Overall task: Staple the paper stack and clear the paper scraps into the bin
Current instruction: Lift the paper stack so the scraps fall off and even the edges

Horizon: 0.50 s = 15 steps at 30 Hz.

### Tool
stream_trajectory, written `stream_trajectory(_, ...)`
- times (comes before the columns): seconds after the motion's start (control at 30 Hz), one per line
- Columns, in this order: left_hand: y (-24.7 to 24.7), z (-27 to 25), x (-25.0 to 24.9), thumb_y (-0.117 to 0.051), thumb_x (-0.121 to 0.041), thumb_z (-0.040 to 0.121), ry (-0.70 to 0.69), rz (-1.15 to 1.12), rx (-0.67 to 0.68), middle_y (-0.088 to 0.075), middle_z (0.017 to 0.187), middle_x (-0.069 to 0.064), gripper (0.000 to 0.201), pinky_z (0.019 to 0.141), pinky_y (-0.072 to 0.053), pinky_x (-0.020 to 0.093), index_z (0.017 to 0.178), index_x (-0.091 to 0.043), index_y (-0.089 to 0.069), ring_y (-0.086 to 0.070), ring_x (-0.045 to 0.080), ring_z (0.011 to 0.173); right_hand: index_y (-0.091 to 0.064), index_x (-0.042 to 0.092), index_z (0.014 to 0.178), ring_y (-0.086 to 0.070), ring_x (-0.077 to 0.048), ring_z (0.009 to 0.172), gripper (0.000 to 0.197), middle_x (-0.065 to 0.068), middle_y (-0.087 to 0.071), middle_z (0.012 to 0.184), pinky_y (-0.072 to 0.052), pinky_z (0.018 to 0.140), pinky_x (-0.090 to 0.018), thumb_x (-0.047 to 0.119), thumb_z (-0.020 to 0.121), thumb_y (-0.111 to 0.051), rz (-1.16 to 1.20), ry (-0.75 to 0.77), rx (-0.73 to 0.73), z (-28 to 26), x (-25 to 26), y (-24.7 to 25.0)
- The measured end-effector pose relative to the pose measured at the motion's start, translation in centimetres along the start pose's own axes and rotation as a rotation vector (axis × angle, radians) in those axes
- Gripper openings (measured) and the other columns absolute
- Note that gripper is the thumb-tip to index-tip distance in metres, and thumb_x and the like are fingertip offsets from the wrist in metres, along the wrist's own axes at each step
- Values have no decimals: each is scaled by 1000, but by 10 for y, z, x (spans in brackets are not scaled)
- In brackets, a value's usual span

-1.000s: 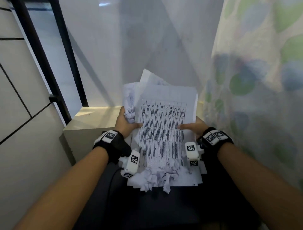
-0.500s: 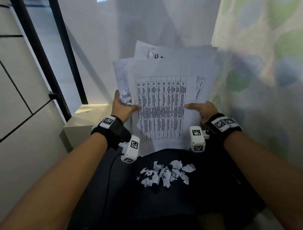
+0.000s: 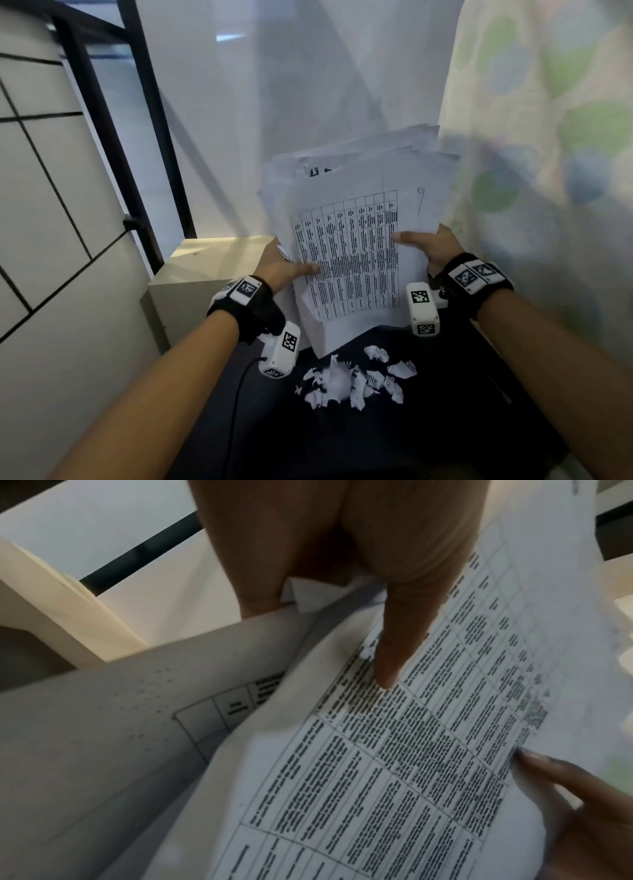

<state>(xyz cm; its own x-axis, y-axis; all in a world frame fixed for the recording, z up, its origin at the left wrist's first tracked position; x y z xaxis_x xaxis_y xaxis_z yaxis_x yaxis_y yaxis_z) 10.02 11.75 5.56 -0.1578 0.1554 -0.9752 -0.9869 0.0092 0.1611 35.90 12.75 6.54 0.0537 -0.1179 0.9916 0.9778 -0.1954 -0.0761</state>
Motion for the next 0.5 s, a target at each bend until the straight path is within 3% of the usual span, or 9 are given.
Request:
stream_trajectory(0.1, -3, 6, 1, -77, 5, 69, -2, 23, 24, -66, 120, 16, 54, 99, -49, 46, 118, -2, -57, -64, 28, 110, -64, 6, 89, -65, -7, 69, 23, 1, -67, 81, -48, 55, -11, 3, 70, -77, 10, 3, -18, -3, 5, -2)
stream_trajectory(0.13, -4, 9, 3, -78, -1, 70, -3, 54, 11, -67, 116, 16, 50, 96, -51, 44, 116, -2, -58, -65, 27, 106, -63, 7, 86, -64, -9, 70, 21, 1, -66, 80, -50, 59, -14, 3, 70, -76, 8, 8, -20, -2, 5, -2)
stream_trajectory(0.23, -4, 17, 9, -83, -27, 64, 25, 152, -73, -62, 86, 17, 46, 71, -54, 40, 90, 1, -56, -62, 30, 83, -62, 2, 96, -64, -17, 86, 39, -5, -68, 89, -49, 92, -33, 7, 62, -82, 51, 1, -32, 1, 5, -4)
stream_trajectory(0.27, -5, 14, 5, -83, -29, 62, 37, 149, -87, -60, 87, 22, 55, 74, -53, 42, 95, 6, -56, -61, 36, 88, -61, -2, 102, -64, -21, 95, 57, -8, -69, 97, -46, 100, -37, 16, 54, -88, 62, 20, -24, 6, 3, -3)
stream_trajectory(0.33, -8, 9, -3, -81, -19, 70, 42, 109, -112, -56, 102, 37, 69, 91, -46, 53, 117, 18, -46, -52, 50, 111, -55, -6, 118, -60, -27, 111, 104, -13, -66, 114, -40, 108, -44, 36, 31, -95, 25, 23, -23, 8, 2, -3)
stream_trajectory(0.4, -9, 8, -8, -74, -3, 77, 37, 70, -129, -53, 114, 41, 61, 97, -41, 51, 120, 24, -39, -46, 49, 118, -51, -6, 124, -56, -25, 115, 112, -10, -63, 119, -37, 109, -42, 40, 31, -94, 9, 10, -28, 13, 0, -2)
stream_trajectory(0.43, -10, 7, -9, -71, 0, 79, 33, 40, -138, -50, 123, 39, 58, 98, -42, 49, 120, 24, -39, -48, 47, 118, -50, -5, 124, -55, -24, 116, 110, -9, -62, 120, -37, 108, -40, 39, 34, -94, 16, 2, -20, 12, 2, -3)
stream_trajectory(0.5, -7, 9, -11, -71, 1, 79, 40, -12, -165, -48, 130, 33, 58, 101, -42, 46, 124, 19, -40, -50, 41, 120, -52, -3, 123, -58, -29, 116, 115, -12, -64, 120, -40, 106, -44, 41, 26, -95, 28, 27, -25, 10, 7, -6)
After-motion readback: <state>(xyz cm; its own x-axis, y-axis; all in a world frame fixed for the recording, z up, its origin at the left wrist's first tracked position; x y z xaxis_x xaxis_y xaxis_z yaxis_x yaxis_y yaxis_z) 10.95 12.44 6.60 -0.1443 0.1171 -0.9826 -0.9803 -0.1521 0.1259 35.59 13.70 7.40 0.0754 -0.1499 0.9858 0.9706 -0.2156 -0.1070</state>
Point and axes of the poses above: each hand's wrist, its own z-axis towards the middle knuckle, its own y-axis out of the back of the hand, x = y × z, the point moved 1 cm from there along z, towards the middle knuckle
